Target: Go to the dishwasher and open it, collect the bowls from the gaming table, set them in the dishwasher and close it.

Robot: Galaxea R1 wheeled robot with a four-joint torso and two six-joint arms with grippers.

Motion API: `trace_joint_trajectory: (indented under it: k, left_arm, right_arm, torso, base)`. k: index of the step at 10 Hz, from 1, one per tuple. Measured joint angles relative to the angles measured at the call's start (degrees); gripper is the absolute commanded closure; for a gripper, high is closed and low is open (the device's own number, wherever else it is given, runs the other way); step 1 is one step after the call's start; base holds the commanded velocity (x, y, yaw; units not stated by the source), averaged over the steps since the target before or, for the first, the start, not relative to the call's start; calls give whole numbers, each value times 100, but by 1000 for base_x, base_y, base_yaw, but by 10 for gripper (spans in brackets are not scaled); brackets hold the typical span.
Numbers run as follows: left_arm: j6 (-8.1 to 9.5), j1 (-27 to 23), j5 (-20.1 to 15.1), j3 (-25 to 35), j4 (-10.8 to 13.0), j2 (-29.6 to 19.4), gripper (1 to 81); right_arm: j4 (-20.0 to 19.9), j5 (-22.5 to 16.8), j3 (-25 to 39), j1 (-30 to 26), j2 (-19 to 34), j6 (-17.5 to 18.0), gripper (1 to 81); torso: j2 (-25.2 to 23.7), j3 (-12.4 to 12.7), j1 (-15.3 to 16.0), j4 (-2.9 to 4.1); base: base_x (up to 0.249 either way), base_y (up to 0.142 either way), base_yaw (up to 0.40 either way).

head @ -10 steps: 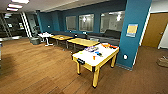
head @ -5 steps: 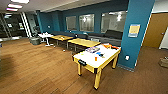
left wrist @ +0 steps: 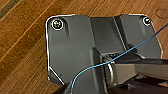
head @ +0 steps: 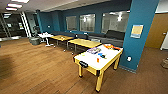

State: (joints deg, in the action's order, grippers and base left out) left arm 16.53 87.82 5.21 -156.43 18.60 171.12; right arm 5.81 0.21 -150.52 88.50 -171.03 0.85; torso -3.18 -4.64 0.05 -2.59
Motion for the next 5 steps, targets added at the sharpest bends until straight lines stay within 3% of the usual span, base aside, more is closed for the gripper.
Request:
trace_joint_trajectory:
  k: [4,5]
  left_arm:
    - [0,0,0,0,0,13,10]
    - [-2,0,2,1,0,16,10]
  right_arm:
    - [2,0,-1,-11,9,0,10]
    - [5,-5,-1,-6,-2,0,10]
  torso:
    - [0,0,-2,0]
    - [0,0,-2,0]
  base:
    - [146,0,0]
    - [146,61,0]
